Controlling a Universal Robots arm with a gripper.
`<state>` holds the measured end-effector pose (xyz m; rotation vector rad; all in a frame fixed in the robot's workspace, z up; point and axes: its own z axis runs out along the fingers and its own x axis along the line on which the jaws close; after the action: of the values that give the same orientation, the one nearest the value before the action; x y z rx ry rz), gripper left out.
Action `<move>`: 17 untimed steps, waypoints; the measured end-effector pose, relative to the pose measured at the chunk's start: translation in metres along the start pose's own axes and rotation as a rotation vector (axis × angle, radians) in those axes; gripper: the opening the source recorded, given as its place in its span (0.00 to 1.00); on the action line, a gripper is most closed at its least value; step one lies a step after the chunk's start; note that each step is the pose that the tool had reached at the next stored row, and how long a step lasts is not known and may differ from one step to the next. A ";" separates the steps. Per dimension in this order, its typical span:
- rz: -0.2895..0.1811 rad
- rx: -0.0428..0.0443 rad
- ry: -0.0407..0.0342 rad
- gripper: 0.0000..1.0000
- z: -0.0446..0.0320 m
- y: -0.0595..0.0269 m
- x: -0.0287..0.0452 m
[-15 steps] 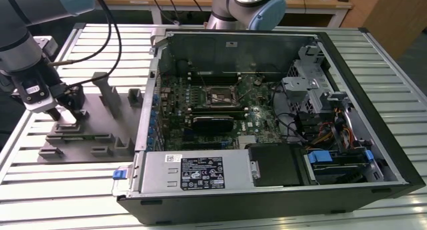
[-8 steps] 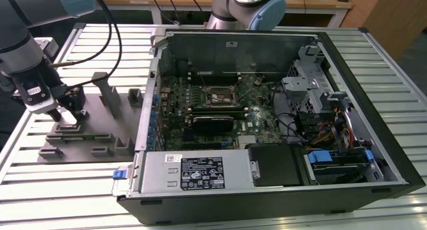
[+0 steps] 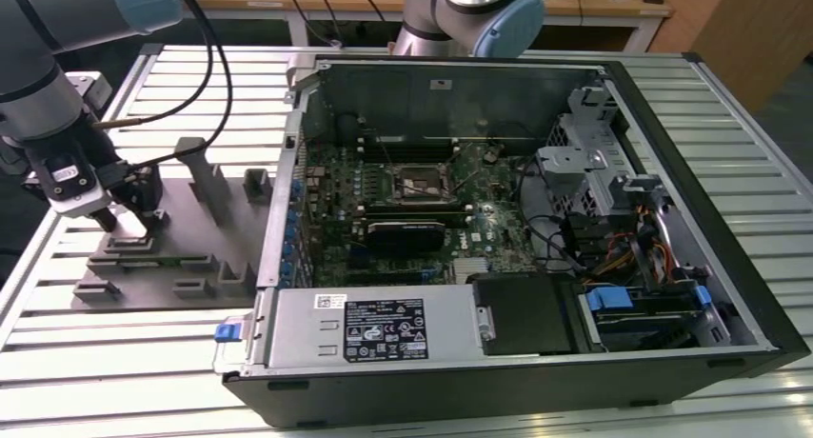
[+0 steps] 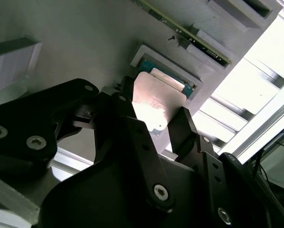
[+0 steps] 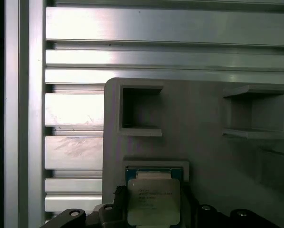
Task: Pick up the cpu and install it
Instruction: 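Pick up the cpu and move it towards the insertion slot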
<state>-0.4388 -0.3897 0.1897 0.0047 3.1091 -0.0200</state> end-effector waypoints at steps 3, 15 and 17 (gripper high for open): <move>0.000 0.0001 0.0001 0.55 0.0000 0.0000 0.0000; -0.024 -0.0099 -0.0003 0.61 0.0025 -0.0031 0.0002; -0.028 -0.0139 -0.0005 0.61 0.0035 -0.0036 0.0002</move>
<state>-0.4389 -0.3934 0.1863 -0.0384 3.1086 0.0010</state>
